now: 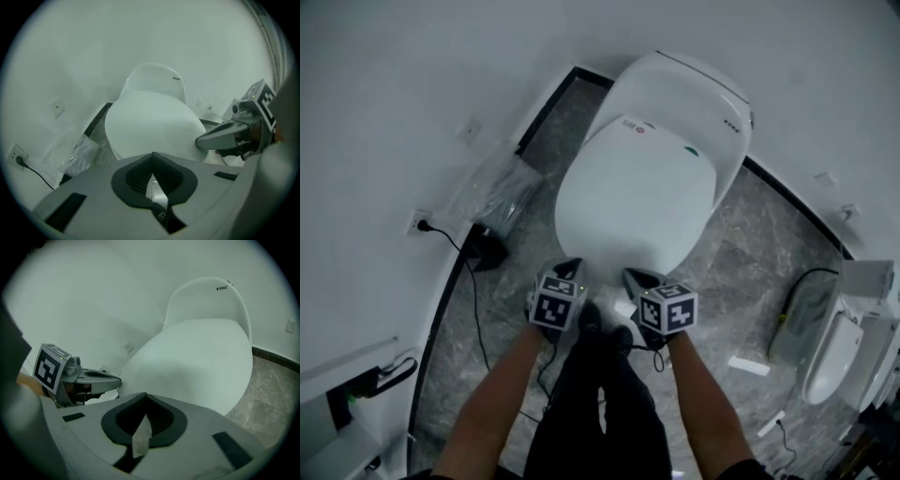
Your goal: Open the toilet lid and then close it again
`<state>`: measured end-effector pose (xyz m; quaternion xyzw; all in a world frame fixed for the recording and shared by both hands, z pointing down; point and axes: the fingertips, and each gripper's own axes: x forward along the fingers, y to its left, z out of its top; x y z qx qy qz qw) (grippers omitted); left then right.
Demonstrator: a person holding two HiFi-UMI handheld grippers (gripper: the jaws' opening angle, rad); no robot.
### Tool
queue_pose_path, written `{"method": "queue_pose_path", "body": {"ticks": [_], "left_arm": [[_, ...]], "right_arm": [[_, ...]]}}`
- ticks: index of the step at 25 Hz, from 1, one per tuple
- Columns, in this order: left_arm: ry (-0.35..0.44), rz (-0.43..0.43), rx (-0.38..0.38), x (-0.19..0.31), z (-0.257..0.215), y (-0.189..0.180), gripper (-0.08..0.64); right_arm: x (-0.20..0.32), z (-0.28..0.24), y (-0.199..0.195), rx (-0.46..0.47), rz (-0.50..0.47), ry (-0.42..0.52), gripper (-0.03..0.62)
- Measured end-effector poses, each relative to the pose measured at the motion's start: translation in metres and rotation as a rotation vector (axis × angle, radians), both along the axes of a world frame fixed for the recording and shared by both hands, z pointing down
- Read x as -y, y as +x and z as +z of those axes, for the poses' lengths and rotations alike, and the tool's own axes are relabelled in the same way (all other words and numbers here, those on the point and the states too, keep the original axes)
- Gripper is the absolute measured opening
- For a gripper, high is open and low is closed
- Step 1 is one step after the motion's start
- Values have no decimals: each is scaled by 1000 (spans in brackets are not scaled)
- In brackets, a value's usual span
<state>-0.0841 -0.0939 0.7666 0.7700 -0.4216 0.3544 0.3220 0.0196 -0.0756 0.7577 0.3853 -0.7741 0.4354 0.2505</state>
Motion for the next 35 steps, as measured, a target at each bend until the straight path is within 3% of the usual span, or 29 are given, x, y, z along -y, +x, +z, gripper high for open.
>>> {"method": "queue_pose_path", "body": {"ticks": [10,21,25,30,35], "left_arm": [[-8,-22,27,-8,17,4,6],[20,-89,3,-25,16,7,6],[41,-104,-4,-26,8,8,6],[88,-118,-8,-25,-17,4,6],[153,-119,-24,-21,-64,6,6]], "right_arm": [[-2,28,-1,-15,-5,10,11],[1,48,-1,-91,-85,20,11],[3,50,-1,-98,-70,33,11],[5,30,3,-72,-23,45,11],[9,-31,4,-11,2,140,11]]}}
